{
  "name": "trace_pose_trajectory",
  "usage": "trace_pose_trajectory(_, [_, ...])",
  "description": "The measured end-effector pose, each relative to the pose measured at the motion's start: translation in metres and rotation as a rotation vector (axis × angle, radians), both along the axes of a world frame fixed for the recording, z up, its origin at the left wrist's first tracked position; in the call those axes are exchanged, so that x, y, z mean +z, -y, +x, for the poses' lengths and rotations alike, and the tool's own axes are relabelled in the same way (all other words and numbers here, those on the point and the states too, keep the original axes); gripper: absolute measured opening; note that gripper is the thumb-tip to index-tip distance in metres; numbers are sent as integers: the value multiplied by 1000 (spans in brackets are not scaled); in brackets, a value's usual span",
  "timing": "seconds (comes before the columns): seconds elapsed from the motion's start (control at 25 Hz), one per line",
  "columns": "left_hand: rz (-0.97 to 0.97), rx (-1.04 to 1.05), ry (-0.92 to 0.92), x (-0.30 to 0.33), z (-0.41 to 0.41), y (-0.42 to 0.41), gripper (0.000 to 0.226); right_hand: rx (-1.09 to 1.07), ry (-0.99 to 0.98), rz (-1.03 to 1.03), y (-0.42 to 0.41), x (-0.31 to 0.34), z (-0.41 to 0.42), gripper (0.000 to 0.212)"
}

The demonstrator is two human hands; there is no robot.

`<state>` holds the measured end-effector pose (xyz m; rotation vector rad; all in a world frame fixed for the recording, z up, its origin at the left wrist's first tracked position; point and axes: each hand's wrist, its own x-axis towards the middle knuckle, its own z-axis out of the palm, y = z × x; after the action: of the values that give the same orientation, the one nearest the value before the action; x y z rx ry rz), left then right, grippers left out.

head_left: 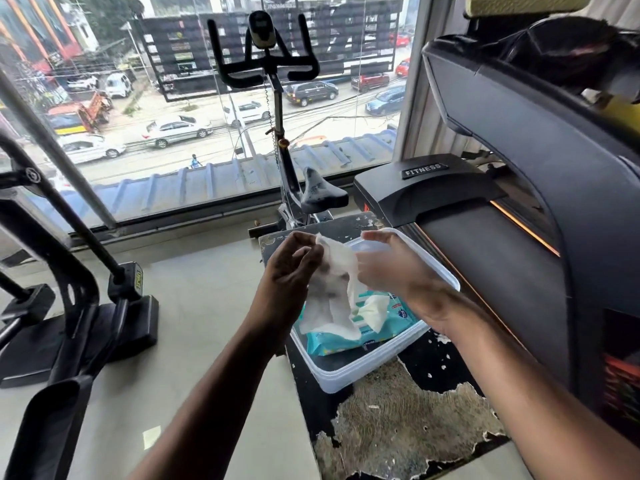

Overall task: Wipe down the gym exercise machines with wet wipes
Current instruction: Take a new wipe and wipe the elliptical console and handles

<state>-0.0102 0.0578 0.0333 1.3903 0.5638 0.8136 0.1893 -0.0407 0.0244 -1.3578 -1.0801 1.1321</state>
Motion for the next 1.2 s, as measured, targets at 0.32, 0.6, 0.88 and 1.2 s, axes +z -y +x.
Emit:
trace_pose_trajectory(0.32, [-17,-39,-91,28,-51,13,5,345,-42,-19,0,24,-22,57])
trace_pose_trajectory(0.6, [-48,-23,-266,23,-87,58,58,184,-110,51,26,19,-27,24])
trace_pose_trajectory(0.88, [-132,97,-385,-10,-104,115,44,271,31,93,50,19,-25,33])
trace_pose_trajectory(1.2, [-285,275,-140,-23,-105,155,63,557,184,165,35,20,-61,35])
